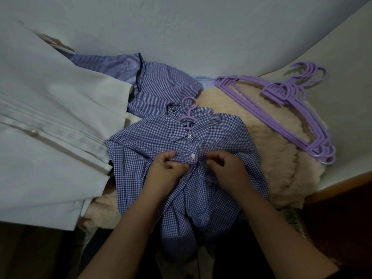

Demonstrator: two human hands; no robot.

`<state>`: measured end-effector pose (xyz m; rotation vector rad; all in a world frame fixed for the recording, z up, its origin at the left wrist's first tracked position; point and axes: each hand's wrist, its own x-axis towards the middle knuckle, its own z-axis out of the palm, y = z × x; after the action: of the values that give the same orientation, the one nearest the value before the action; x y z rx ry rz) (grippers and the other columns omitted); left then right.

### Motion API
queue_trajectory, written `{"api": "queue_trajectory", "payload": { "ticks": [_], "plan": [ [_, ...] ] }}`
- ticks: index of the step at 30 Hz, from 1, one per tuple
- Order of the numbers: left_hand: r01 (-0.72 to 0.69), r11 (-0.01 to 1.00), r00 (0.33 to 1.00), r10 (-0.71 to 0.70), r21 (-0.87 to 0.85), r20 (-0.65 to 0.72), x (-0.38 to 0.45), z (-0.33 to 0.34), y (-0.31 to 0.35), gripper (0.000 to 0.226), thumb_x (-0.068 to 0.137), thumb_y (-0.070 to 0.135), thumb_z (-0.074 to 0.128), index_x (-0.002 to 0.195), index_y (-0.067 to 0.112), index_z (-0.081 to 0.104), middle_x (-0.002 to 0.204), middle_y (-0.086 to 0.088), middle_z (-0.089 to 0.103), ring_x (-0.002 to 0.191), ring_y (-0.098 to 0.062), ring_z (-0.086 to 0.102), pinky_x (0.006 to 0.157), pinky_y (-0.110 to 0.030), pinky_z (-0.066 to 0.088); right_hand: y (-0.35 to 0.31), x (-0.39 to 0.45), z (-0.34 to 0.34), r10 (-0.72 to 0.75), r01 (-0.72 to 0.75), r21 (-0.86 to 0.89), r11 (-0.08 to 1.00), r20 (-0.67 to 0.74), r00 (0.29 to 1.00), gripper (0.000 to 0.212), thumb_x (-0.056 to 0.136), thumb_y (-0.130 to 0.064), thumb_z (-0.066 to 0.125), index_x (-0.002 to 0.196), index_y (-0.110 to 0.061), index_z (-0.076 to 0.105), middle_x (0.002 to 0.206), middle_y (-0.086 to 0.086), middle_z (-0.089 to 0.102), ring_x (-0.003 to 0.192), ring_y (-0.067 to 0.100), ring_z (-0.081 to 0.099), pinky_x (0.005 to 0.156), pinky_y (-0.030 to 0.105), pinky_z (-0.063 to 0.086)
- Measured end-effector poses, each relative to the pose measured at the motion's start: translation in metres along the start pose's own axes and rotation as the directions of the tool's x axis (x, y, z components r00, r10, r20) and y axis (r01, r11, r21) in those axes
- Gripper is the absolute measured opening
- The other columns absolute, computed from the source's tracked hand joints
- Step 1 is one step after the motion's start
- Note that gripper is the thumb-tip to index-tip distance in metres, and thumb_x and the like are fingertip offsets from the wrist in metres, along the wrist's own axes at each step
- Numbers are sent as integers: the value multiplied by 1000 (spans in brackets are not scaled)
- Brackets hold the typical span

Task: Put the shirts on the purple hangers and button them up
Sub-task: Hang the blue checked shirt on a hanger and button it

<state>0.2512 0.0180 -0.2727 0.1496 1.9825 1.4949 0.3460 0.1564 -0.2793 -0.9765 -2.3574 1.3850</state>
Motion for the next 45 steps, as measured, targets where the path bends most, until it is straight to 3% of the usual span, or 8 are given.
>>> {"api": "queue_trajectory", "payload": {
  "ticks": [7, 10, 15, 19, 23, 26, 35, 45],
  "plan": [
    [-145, 950, 989, 137, 275, 49, -36, -12, -21, 50, 80, 15, 76, 123, 19, 51, 79, 1, 72, 70, -10, 68, 61, -16, 50, 20, -50, -11, -109, 122, -324, 938, 60, 992, 19, 88, -19, 61, 107, -17, 65, 105, -3, 62, 92, 8, 52, 81, 20, 43],
    [-124, 980, 991, 129, 153, -24, -45, -4, -20, 45, 82, 12, 74, 121, 18, 52, 75, 0, 72, 58, -8, 64, 51, -14, 47, 10, -56, -5, -86, 76, -202, 976, -39, 996, 7, 90, -14, 58, 93, -18, 64, 87, -10, 60, 74, 2, 50, 61, 10, 35],
    [-49, 993, 998, 43, -103, -52, -52, 14, -28, 44, 84, 5, 71, 121, 15, 50, 74, -1, 66, 51, -5, 57, 48, -18, 47, 0, -58, 13, 121, -121, 277, 953, 18, 993, 18, 88, -3, 59, 77, -18, 62, 77, -2, 62, 65, 7, 54, 60, 19, 42],
    [-46, 992, 996, 37, -115, -81, -50, 19, -38, 43, 85, 7, 70, 122, 16, 50, 76, 1, 68, 60, -8, 61, 58, -23, 51, 5, -60, 17, 146, -150, 212, 966, 35, 989, 34, 91, -1, 49, 71, -23, 64, 77, -6, 63, 66, 9, 56, 62, 26, 48],
    [-28, 984, 996, 12, -174, -91, -47, 22, -40, 44, 85, 6, 70, 122, 17, 49, 84, -5, 70, 69, -14, 63, 68, -29, 53, 4, -60, 20, 142, -143, 251, 957, 22, 990, 17, 88, -5, 56, 86, -18, 67, 80, -5, 63, 72, 7, 57, 65, 21, 45],
    [-27, 981, 996, 10, -194, -86, -45, 22, -42, 45, 84, 7, 70, 122, 18, 49, 88, -6, 72, 70, -14, 65, 68, -28, 54, 6, -58, 22, 144, -143, 235, 961, 13, 989, 16, 85, -14, 66, 101, -12, 68, 88, -6, 64, 82, 9, 60, 73, 20, 49],
    [-39, 965, 997, 22, -258, -68, -46, 19, -45, 41, 85, 7, 69, 120, 20, 50, 85, 0, 74, 74, -13, 67, 72, -26, 55, 11, -59, 30, 63, -64, 90, 994, 12, 998, 6, 86, -14, 66, 90, -15, 69, 84, -8, 64, 75, -2, 57, 62, 4, 42],
    [-41, 949, 999, 34, -313, -29, -47, 21, -44, 37, 88, 7, 65, 120, 18, 49, 76, 1, 72, 69, -14, 64, 69, -28, 53, 9, -54, 26, 139, -148, 237, 960, 57, 989, 12, 87, -12, 64, 98, -11, 70, 82, -9, 64, 74, 1, 59, 61, 7, 43]
  ]
}}
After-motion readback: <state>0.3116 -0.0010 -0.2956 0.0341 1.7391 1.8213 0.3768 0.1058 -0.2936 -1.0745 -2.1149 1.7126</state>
